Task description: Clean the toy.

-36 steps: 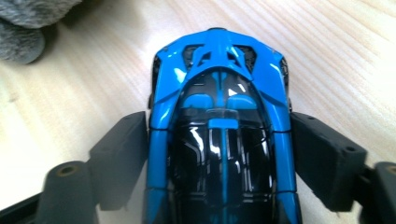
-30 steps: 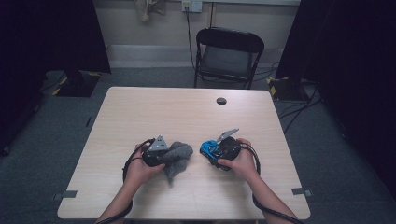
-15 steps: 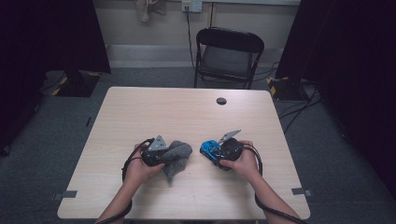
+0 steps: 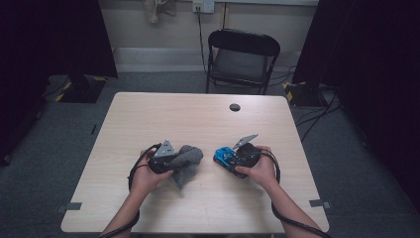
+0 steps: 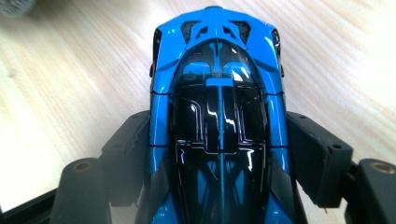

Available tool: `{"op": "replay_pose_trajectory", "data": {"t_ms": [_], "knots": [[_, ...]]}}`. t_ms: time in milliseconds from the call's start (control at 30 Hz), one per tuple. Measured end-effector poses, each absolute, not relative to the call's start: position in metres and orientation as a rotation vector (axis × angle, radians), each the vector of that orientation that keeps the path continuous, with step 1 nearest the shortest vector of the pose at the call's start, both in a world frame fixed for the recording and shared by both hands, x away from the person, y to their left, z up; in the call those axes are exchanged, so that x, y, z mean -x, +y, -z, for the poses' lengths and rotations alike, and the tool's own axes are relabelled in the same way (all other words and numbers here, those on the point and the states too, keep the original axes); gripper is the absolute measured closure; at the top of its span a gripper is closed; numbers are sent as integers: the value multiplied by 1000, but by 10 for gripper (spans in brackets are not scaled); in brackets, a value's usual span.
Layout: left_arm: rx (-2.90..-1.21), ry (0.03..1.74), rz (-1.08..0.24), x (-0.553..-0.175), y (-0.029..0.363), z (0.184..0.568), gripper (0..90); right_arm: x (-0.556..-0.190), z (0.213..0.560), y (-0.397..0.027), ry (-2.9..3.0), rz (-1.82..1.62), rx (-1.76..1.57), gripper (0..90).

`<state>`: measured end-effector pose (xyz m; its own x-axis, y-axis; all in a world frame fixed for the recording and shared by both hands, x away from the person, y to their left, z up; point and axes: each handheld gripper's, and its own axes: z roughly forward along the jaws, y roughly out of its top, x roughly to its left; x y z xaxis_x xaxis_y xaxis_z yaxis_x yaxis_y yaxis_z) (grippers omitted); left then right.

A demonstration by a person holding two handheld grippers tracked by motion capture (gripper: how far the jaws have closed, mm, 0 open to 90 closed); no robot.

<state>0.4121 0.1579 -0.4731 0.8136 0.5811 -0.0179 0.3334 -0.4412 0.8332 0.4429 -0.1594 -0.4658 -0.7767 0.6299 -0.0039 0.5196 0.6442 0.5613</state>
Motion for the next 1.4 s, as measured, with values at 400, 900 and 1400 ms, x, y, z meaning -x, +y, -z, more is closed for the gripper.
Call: {"op": "replay_pose_trajectory", "data": {"t_ms": [400, 900, 1400], "knots": [[-2030, 838, -394, -440, 153, 447, 661, -426, 440, -148, 2676, -906, -827, 282], [-2143, 652, -334, -454, 122, 455, 683, -418, 422, -129, 2666, -1019, -749, 282], [-2132, 614, -228, -442, 132, 456, 698, -428, 429, -134, 2651, -978, -810, 282]]}}
